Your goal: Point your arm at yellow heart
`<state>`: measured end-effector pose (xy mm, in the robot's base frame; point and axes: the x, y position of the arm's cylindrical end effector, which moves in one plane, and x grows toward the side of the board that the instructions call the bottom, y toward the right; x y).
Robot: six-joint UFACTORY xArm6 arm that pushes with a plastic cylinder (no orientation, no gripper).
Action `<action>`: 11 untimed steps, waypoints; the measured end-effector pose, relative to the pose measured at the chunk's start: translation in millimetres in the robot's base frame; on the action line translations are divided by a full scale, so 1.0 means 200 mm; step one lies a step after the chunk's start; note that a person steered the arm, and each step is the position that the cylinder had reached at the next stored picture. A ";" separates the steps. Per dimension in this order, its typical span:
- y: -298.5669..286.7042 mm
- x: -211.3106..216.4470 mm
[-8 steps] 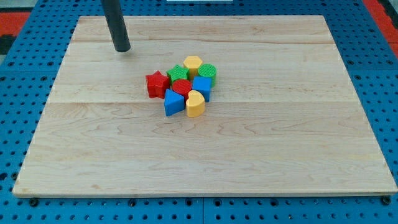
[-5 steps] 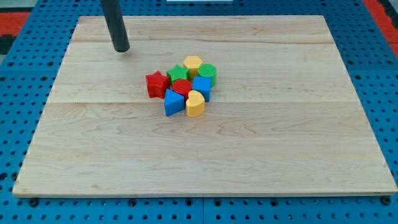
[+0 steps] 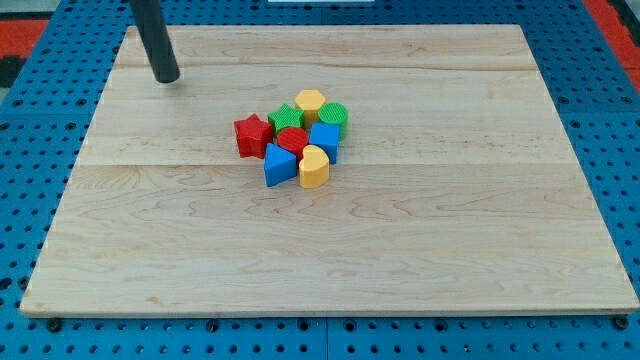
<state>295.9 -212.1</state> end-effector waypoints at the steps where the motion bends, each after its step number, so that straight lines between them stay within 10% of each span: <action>1: 0.11 0.12; 5: 0.60 1.07; 11: 0.71 1.09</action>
<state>514.9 -70.6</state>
